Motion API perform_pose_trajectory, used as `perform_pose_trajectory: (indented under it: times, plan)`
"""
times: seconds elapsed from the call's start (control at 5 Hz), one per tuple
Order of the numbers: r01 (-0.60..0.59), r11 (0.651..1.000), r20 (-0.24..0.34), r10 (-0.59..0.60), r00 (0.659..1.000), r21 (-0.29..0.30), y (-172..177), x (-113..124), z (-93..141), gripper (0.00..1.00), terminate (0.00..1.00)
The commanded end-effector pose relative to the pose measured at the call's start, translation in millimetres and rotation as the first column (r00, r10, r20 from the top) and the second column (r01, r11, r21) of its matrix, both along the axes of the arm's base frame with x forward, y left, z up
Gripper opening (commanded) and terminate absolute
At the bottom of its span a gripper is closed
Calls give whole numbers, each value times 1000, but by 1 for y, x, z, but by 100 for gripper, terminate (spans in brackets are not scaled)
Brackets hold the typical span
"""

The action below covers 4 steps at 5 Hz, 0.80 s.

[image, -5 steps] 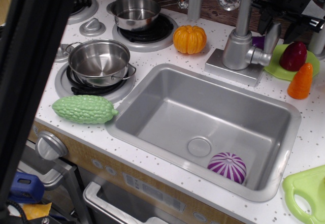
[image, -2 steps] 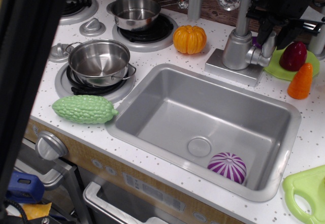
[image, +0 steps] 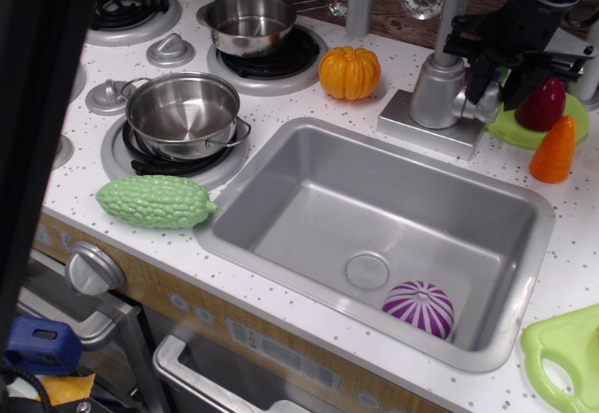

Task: Turn lever vertical to front

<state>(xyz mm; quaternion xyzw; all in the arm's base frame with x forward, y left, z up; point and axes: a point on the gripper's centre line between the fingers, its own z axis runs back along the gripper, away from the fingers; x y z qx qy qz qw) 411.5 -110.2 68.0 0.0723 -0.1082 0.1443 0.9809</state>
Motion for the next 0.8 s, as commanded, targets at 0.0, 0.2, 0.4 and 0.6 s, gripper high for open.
perform_pose_trajectory:
  times: [0.0, 0.2, 0.4, 0.6]
  plan:
    - [-71, 996, -69, 68, 995, -47, -6, -12, 21, 0, 0]
    - [-107, 992, -119, 99, 988, -66, -7, -18, 14, 0, 0]
    - [-115, 987, -105, 103, 989, -112, -3, -25, -2, 0, 0]
    - [-125, 987, -76, 117, 990, -103, -6, -30, -13, 0, 0]
